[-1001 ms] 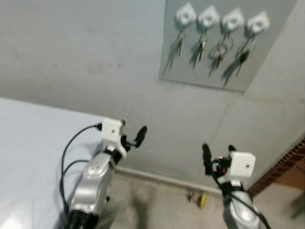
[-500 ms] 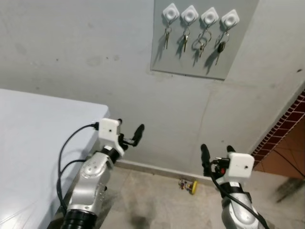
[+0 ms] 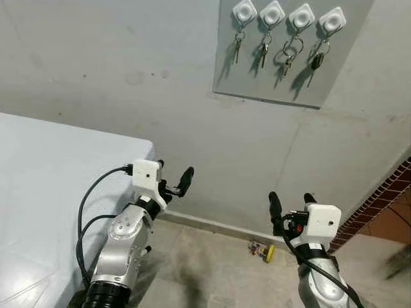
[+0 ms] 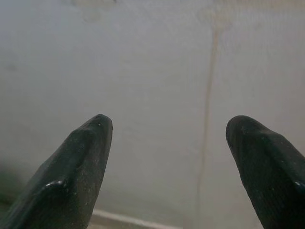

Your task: Hang keys on a hook

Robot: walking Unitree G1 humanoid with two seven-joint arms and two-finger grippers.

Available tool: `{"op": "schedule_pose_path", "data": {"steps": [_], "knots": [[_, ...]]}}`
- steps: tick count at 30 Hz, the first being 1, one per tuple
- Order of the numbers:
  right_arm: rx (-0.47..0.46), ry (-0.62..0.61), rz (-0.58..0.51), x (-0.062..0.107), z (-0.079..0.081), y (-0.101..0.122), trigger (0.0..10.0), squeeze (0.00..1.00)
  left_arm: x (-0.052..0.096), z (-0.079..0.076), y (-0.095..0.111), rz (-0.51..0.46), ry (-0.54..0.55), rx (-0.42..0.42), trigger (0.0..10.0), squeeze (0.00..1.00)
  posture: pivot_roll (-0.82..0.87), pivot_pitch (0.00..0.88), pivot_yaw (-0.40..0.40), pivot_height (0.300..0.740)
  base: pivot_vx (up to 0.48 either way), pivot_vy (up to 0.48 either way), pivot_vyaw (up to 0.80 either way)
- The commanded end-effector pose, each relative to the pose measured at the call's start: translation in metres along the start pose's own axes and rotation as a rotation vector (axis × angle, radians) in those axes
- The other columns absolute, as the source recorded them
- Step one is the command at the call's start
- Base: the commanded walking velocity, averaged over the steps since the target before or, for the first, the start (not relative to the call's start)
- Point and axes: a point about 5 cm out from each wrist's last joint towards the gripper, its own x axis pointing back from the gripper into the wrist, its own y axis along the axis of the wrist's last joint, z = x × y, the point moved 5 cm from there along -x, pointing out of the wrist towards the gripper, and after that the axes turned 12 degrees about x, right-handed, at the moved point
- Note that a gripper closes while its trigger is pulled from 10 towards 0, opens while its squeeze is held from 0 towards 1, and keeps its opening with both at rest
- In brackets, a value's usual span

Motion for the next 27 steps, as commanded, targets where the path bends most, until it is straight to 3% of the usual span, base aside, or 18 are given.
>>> {"op": "schedule_pose_path", "data": {"steps": [1, 4, 5, 12, 14, 22, 27], "knots": [[0.008, -0.015, 0.025, 0.002, -0.004, -0.010, 10.0, 0.00, 0.004, 0.006, -0.012, 0.038, 0.019, -0.039, 10.0, 0.00, -0.07, 0.030, 0.004, 0.740, 0.000, 0.000, 0.00], [0.036, -0.004, 0.094, 0.006, -0.005, -0.034, 10.0, 0.00, 0.011, 0.015, -0.047, 0.143, 0.040, -0.116, 10.0, 0.00, -0.07, 0.029, 0.004, 0.740, 0.000, 0.000, 0.00], [0.065, 0.010, 0.141, 0.009, -0.005, -0.050, 10.0, 0.00, 0.016, 0.018, -0.070, 0.220, 0.037, -0.154, 10.0, 0.00, -0.07, 0.029, 0.004, 0.740, 0.000, 0.000, 0.00], [0.111, 0.047, 0.243, 0.016, -0.005, -0.083, 10.0, 0.00, 0.029, 0.021, -0.106, 0.356, 0.026, -0.216, 10.0, 0.00, -0.08, 0.021, 0.012, 0.740, 0.000, 0.000, 0.00], [0.163, 0.070, 0.342, 0.025, -0.008, -0.114, 10.0, 0.00, 0.040, 0.025, -0.132, 0.461, 0.021, -0.296, 10.0, 0.00, -0.09, 0.013, 0.022, 0.740, 0.000, 0.000, 0.00], [0.172, 0.077, 0.547, 0.051, -0.014, -0.163, 10.0, 0.00, 0.061, 0.040, -0.159, 0.598, 0.088, -0.324, 10.0, 0.00, -0.08, 0.000, 0.021, 0.740, 0.000, 0.000, 0.00], [0.173, 0.075, 0.696, 0.076, -0.016, -0.190, 10.0, 0.00, 0.085, 0.049, -0.181, 0.717, 0.138, -0.279, 10.0, 0.00, -0.07, 0.000, 0.018, 0.740, 0.000, 0.000, 0.00]]}}
